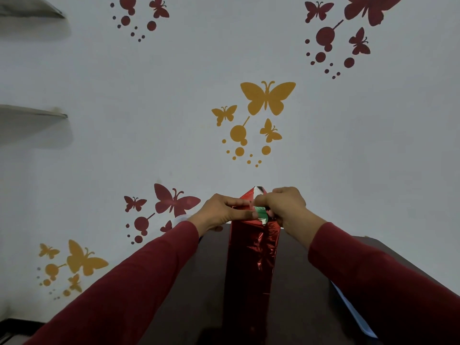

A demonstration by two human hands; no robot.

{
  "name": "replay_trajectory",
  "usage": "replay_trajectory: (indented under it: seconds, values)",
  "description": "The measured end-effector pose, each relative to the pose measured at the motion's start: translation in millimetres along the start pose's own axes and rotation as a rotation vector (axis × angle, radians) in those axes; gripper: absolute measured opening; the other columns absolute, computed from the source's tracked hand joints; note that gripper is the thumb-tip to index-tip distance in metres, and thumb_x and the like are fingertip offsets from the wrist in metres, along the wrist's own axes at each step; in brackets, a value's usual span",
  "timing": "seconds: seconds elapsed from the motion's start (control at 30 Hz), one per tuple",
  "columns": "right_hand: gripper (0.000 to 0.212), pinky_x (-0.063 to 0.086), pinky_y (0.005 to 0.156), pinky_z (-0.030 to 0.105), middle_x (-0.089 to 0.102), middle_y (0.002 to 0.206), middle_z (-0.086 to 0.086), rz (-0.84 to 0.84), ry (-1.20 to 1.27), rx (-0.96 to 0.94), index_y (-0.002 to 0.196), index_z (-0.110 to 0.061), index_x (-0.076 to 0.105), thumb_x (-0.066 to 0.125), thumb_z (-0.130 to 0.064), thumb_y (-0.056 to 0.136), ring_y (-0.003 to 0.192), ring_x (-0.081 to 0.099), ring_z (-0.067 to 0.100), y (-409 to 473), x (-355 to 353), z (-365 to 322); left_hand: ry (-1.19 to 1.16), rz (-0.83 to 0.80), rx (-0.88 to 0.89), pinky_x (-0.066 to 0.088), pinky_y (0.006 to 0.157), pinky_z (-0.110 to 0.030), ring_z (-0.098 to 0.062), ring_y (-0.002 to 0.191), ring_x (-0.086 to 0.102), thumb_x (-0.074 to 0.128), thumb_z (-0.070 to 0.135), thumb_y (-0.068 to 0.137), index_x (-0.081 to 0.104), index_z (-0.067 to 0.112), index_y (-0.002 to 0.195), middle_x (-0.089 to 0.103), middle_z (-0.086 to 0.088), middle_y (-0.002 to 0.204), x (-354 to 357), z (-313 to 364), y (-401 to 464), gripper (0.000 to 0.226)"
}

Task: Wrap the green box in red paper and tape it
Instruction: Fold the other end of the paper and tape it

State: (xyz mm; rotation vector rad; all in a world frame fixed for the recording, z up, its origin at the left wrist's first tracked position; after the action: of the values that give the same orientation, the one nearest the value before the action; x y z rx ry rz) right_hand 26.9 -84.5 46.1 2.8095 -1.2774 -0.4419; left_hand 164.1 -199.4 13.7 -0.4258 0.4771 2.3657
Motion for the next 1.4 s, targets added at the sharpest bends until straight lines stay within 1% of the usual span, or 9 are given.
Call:
replay_trajectory:
  seconds: [0.07,0.17,0.3,0.6,0.87,0.97,1.1,1.23,1.4]
  values:
    - [0.042,0.050,0.055,0.031,0.064,0.077,0.011,0.019,-0.028,0.017,0.092,0.001,0.072,0.086,-0.018,0.058,0.060,0.058,0.020,2,2,0,-0.004,0.002,0.003,0.051,0.086,-0.041,-0.017,0.117,0.059,0.092,0.056,0.063,0.076,0.049,0.112,0.069,0.015,0.123,0,-1,0,0.052]
    - [0.058,0.063,0.065,0.037,0.070,0.085,0.012,0.050,-0.064,0.032,0.098,-0.005,0.072,0.087,-0.028,0.047,0.068,0.068,0.022,6,5,3,-0.011,0.004,0.004,0.051,0.084,-0.041,-0.019,0.117,0.059,0.092,0.057,0.062,0.076,0.049,0.109,0.069,0.016,0.121,0,-2,1,0.051]
    - [0.069,0.056,0.060,0.032,0.073,0.094,0.015,0.068,-0.089,0.041,0.100,-0.008,0.071,0.083,-0.035,0.037,0.074,0.070,0.024,12,9,10,-0.020,0.009,0.005,0.049,0.079,-0.039,-0.021,0.118,0.060,0.093,0.057,0.061,0.077,0.048,0.111,0.070,0.016,0.120,0,-2,0,0.053]
    - [0.036,0.037,0.046,0.023,0.066,0.078,0.005,0.137,-0.298,-0.077,0.087,-0.007,0.064,0.082,-0.028,0.065,0.058,0.060,0.015,4,7,5,-0.034,0.005,0.020,0.036,0.062,-0.031,-0.014,0.082,0.053,0.094,0.059,0.059,0.078,0.047,0.108,0.073,0.014,0.101,-2,-6,2,0.053]
    - [0.046,0.042,0.053,0.025,0.064,0.095,0.003,0.126,-0.563,-0.216,0.106,-0.014,0.062,0.082,-0.031,0.068,0.074,0.061,0.016,4,8,-3,-0.055,0.000,0.032,0.032,0.055,-0.029,-0.016,0.075,0.050,0.093,0.056,0.062,0.079,0.044,0.110,0.075,0.011,0.103,-2,-7,3,0.051]
    - [0.074,0.049,0.072,0.032,0.056,0.122,0.005,0.160,-0.609,-0.242,0.134,-0.023,0.052,0.085,-0.028,0.068,0.103,0.064,0.026,3,6,-5,-0.053,-0.001,0.023,0.033,0.057,-0.030,-0.016,0.077,0.050,0.093,0.055,0.061,0.078,0.045,0.110,0.075,0.010,0.108,-3,-7,2,0.052]
    - [0.107,0.056,0.092,0.042,0.032,0.142,0.012,0.083,-0.385,-0.094,0.152,-0.029,0.031,0.088,-0.020,0.062,0.124,0.053,0.036,8,4,-1,-0.059,0.007,0.017,0.035,0.059,-0.031,-0.016,0.082,0.055,0.095,0.059,0.055,0.078,0.046,0.109,0.075,0.011,0.112,-2,-8,2,0.057]
    - [0.135,0.060,0.091,0.052,0.041,0.143,0.015,-0.059,-0.078,0.107,0.151,-0.038,0.025,0.085,-0.023,0.031,0.118,0.059,0.037,45,17,24,-0.075,0.000,0.017,0.034,0.061,-0.033,-0.016,0.082,0.056,0.095,0.054,0.060,0.079,0.046,0.107,0.076,0.013,0.108,-1,-8,3,0.050]
    - [0.135,0.059,0.092,0.050,0.042,0.144,0.014,-0.049,0.083,0.126,0.154,-0.033,0.028,0.078,-0.028,0.029,0.118,0.059,0.037,69,31,37,-0.077,0.004,0.013,0.033,0.059,-0.031,-0.019,0.077,0.050,0.092,0.053,0.062,0.079,0.046,0.107,0.077,0.007,0.099,-2,-9,3,0.047]
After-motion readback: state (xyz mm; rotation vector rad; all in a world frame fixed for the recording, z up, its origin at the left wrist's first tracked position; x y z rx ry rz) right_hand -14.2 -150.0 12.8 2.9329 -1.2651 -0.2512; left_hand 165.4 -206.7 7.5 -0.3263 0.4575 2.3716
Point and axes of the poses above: each hand's wrist, its own y-axis towards the middle knuckle, its own x-axis out of the palm, z = x × y, the point moved 1 cm from there along y, towards the middle knuckle
